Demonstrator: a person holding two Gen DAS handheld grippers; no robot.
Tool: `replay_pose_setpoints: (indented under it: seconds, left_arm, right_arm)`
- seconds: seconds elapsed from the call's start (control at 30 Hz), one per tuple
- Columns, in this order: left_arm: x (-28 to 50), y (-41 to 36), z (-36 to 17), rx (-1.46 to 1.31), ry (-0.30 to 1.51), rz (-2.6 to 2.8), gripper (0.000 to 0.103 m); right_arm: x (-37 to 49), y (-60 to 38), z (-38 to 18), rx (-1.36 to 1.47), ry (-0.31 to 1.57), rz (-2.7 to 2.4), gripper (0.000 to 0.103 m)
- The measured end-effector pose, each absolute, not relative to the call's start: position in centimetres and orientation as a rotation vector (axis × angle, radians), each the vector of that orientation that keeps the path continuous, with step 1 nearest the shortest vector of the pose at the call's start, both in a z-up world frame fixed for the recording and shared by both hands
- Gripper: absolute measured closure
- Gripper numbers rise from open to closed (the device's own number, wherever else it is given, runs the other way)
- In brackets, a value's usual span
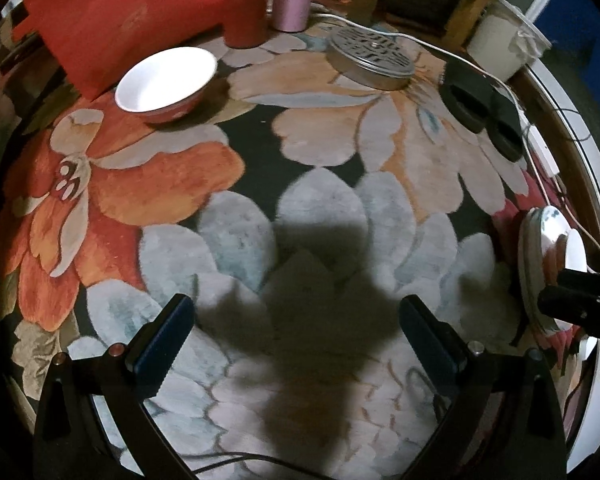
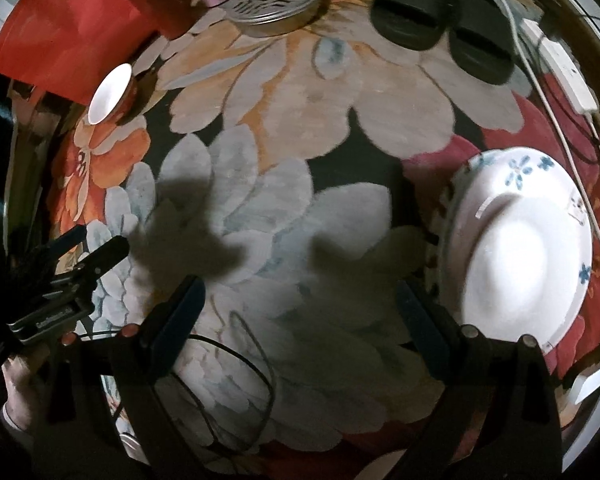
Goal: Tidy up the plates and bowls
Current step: 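Move both grippers back toward the remaining white bowl by the red bag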
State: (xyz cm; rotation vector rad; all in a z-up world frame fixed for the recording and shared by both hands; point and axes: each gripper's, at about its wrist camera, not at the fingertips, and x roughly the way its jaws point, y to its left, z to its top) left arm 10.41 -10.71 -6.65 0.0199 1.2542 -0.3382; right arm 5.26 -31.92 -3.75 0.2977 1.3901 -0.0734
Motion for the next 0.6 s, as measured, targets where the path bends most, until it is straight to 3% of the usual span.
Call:
replay_pose_setpoints:
  seconds: [0.6]
  left_arm:
    - [12.4,-3.2,-9.1,-0.088,1.258,-0.225,0.001]
  right_arm:
    - [10.2,-25.3,-5.7,0.231,1.421,0.014,0.006]
